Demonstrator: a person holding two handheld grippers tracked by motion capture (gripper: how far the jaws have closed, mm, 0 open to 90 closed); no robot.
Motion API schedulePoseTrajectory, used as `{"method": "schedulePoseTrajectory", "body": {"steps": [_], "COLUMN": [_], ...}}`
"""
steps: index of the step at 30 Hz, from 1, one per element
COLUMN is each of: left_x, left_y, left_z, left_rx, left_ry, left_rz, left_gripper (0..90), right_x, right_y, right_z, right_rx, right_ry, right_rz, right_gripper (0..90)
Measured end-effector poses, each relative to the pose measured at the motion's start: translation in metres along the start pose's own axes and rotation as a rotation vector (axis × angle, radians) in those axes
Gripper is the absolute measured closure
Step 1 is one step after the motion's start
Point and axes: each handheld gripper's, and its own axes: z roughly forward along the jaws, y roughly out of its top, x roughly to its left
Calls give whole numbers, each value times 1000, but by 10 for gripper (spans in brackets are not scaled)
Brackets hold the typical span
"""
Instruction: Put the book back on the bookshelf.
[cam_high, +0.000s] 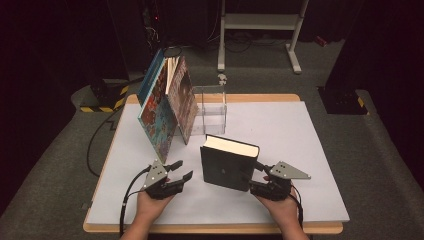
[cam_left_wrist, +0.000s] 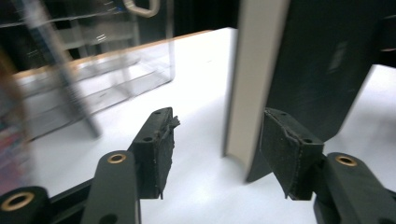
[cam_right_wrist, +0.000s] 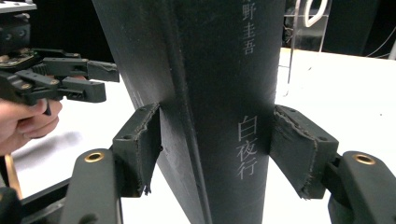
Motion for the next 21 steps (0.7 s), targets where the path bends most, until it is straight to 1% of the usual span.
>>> {"method": "schedulePoseTrajectory", "body": {"steps": [2,3,5,6,7,9,10,11,13,15,18,19,21], "left_x": [8,13,18,21,23,30,34,39,43,46,47,47,46], "left_y": [-5,-8,-12,-15,-17,-21,-23,-25,-26,-28,-29,-29,-29], "left_z": [-7,-12,-18,-21,-23,-26,-28,-30,-33,-34,-35,-35,-35], "left_rx": [25,23,19,26,35,68,73,72,69,68,68,68,63], "left_ry": [46,63,86,101,122,195,206,217,236,245,235,234,234], "left_rz": [-11,-24,-42,-43,-46,-63,-84,-103,-107,-110,-123,-122,-122], "left_gripper": [460,459,456,449,443,443,443,442,440,439,442,442,442], "right_x": [1,1,2,3,3,4,5,5,5,4,3,2,1], "right_y": [-1,-1,-1,-1,-1,-1,-1,-1,-1,-1,3,4,7], "right_z": [1,1,2,2,2,2,2,2,3,3,3,4,5], "right_rx": [0,1,7,9,11,13,11,12,15,17,22,18,30], "right_ry": [4,5,8,11,12,10,5,2,2,6,25,35,41], "right_rz": [-3,-9,-17,-20,-21,-30,-40,-44,-46,-45,-36,-36,-33], "right_gripper": [336,334,329,327,324,326,327,327,327,326,306,290,257]}}
